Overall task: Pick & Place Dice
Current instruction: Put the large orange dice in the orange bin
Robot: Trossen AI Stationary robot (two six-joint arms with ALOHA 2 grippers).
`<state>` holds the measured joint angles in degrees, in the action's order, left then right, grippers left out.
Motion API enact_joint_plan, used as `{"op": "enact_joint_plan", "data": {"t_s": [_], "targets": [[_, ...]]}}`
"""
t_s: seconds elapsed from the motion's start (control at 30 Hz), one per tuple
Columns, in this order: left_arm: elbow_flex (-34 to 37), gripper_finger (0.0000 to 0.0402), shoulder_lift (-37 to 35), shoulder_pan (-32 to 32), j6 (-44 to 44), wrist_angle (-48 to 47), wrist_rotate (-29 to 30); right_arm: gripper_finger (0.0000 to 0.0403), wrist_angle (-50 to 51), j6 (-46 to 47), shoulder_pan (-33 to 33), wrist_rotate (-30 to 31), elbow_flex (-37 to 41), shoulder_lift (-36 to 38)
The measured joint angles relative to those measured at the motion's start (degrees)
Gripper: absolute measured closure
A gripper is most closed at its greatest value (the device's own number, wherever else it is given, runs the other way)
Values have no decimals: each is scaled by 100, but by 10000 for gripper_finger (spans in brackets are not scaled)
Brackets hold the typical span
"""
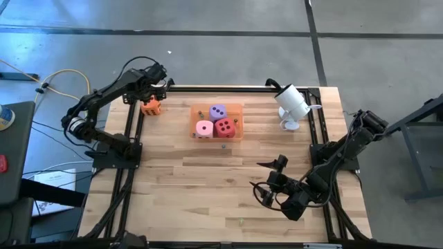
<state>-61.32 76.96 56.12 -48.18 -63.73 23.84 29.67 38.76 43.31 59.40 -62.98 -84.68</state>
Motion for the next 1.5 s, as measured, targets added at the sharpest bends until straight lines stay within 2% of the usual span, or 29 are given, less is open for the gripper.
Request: {"op": "enact_joint_plan", "data": {"t_s": [0.23, 0.4, 0.6, 0.67, 0.8, 0.97, 1.23, 1.5], "targets": [[0, 5, 252, -112, -141, -13, 99, 69, -7, 0, -36, 0, 4, 0], [0, 5, 225, -258, -76, 208, -95, 69, -22, 0, -114, 0, 4, 0], [0, 5, 222, -506, 285, 1085, -1116, 69, -37, 0, -150, -1, 6, 0], [0, 5, 222, -644, 444, 1420, -1152, 69, -37, 0, -149, -2, 6, 0], [0, 5, 222, -675, 482, 1791, -1008, 69, -35, 0, -149, -153, 6, 0], [0, 5, 236, -535, 381, 1818, -697, 69, -33, 0, -149, -299, 6, 0], [57, 5, 244, -475, -208, 1750, 444, 69, -33, 0, -144, -331, 6, 0], [374, 5, 248, -287, -245, 1472, 409, 69, -31, 31, -142, -426, 6, 0]]}}
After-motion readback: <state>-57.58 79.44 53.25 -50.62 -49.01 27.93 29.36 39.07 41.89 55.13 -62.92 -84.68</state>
